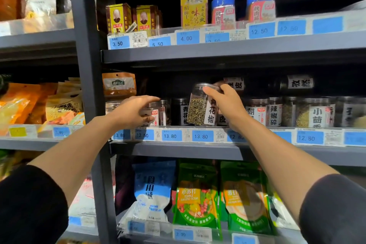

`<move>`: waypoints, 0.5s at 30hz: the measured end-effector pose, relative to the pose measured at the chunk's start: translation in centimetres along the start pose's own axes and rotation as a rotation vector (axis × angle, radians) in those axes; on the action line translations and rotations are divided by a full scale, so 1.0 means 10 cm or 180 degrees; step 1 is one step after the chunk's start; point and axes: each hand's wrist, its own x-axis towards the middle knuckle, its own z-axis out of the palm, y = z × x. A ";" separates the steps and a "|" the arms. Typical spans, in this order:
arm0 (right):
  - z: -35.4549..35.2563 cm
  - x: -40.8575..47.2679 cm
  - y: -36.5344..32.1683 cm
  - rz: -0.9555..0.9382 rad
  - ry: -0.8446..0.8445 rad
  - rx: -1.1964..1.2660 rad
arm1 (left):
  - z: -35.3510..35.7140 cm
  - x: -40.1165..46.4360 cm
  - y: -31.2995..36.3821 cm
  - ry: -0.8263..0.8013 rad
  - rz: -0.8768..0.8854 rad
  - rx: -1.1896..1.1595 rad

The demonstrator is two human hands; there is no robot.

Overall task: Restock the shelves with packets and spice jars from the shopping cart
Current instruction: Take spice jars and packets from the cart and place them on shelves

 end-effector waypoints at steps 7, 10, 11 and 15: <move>-0.08 -0.07 -0.04 -0.0073 0.0038 -0.0012 | 0.05 -0.04 0.00 0.0139 0.0244 -0.0256; -0.07 -0.14 -0.02 -0.0357 -0.0174 -0.0522 | 0.09 -0.04 0.00 0.0283 0.0142 -0.0115; -0.06 -0.15 -0.02 -0.0442 -0.0185 -0.0614 | 0.09 -0.05 0.00 0.0336 0.0127 -0.0090; -0.09 -0.18 -0.07 -0.0509 0.0269 -0.0701 | 0.11 -0.10 0.04 0.0490 0.0261 -0.0146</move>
